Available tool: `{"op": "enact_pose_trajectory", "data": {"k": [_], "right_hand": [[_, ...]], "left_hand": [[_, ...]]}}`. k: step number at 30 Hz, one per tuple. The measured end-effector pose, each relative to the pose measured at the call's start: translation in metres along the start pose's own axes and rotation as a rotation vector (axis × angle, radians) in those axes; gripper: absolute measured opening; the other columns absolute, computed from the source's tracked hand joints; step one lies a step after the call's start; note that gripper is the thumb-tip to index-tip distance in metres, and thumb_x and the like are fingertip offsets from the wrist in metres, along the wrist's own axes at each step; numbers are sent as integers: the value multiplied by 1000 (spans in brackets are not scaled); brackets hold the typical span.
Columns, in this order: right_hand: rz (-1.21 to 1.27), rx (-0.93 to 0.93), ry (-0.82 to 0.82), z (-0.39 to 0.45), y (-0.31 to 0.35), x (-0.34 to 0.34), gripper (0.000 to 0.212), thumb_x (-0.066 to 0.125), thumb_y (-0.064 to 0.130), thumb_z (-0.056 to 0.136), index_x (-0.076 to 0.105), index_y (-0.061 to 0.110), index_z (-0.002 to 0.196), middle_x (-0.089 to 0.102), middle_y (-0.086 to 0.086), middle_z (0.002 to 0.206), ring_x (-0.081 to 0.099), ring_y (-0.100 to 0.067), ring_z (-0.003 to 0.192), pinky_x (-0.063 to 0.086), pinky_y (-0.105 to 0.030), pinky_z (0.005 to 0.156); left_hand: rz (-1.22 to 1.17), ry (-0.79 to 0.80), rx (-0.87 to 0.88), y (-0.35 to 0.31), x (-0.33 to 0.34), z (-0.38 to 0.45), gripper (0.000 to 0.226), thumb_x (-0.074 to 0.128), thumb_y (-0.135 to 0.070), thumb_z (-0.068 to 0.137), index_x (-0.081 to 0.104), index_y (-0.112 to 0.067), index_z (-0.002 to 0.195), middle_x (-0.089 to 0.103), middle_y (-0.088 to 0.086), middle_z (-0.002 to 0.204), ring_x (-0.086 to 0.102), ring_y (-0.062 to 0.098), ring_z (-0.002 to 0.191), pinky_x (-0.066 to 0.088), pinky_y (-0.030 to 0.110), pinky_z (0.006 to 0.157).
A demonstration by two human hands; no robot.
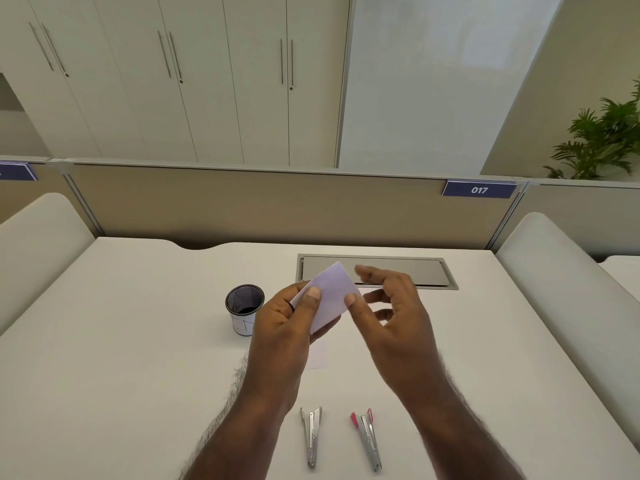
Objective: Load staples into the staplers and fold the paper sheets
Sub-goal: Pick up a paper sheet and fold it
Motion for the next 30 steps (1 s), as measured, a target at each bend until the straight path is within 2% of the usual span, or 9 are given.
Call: {"op": "enact_pose_trajectory", "data": {"k": [2,6,12,17,20,22,25,28,30], "right_hand": [[71,76,29,3,-7,2,25,67,30,88,62,36,112,64,23,107,64,-2,91,51,-13,66],[157,109,109,4,-14,13,10,66,25,89,70,34,87,71,22,73,65,1,69,49,-9,62],[243,261,97,2,-41,31,7,70,22,87,75,25,83,73,4,68,64,-8,59,54,-19,59],[284,341,83,2,-64,55,11,72,21,86,76,28,79,73,-2,68,66,-11,60,58,-22,61],[263,362,84,6,-76,73,13,72,20,86,76,29,77,73,-2,68,68,-12,62,60,-25,66],[233,358,90,11,-83,87,13,72,20,86,75,30,78,74,-1,69,69,-15,64,60,-26,68],[155,341,114,21,-94,109,13,70,20,87,73,31,81,74,0,73,72,-18,71,60,-32,74],[57,316,139,30,-106,136,11,67,18,89,73,28,89,74,3,83,71,-17,78,58,-29,75],[5,276,150,35,-112,153,13,66,17,89,74,27,92,73,3,89,70,-13,80,53,-22,71]], "left_hand": [[12,12,1,0,-3,1,30,55,-21,97,77,-38,85,74,-10,91,72,14,92,58,24,69],[42,22,1,4,-12,4,23,55,-18,97,73,-32,90,75,-9,89,72,13,90,58,23,68],[181,-57,18,20,-44,9,24,51,-16,100,73,-26,101,75,-8,97,69,11,94,58,27,78],[481,-170,131,39,-84,15,26,52,-22,93,70,-26,111,69,-18,110,58,-13,101,40,-2,78],[660,-209,161,53,-107,21,31,52,-25,93,65,-26,122,65,-16,118,55,-13,103,34,-5,82],[748,-222,169,64,-123,26,35,55,-17,95,60,-24,129,61,-12,127,54,-1,113,37,5,93],[902,-199,132,86,-144,36,46,54,-15,95,49,-20,141,48,-6,147,42,16,137,34,39,113],[1120,-148,45,111,-162,44,55,49,-24,97,32,-24,150,22,-9,161,14,16,150,12,46,120],[1226,-105,33,126,-170,49,60,45,-31,98,23,-26,153,10,-10,163,3,16,151,7,49,120]]}}
Point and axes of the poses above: each hand's wrist, its own z-axis towards the middle knuckle, its own x-axis out of the palm, y = z × x, the point moved 5 cm from there along z, towards the middle knuckle
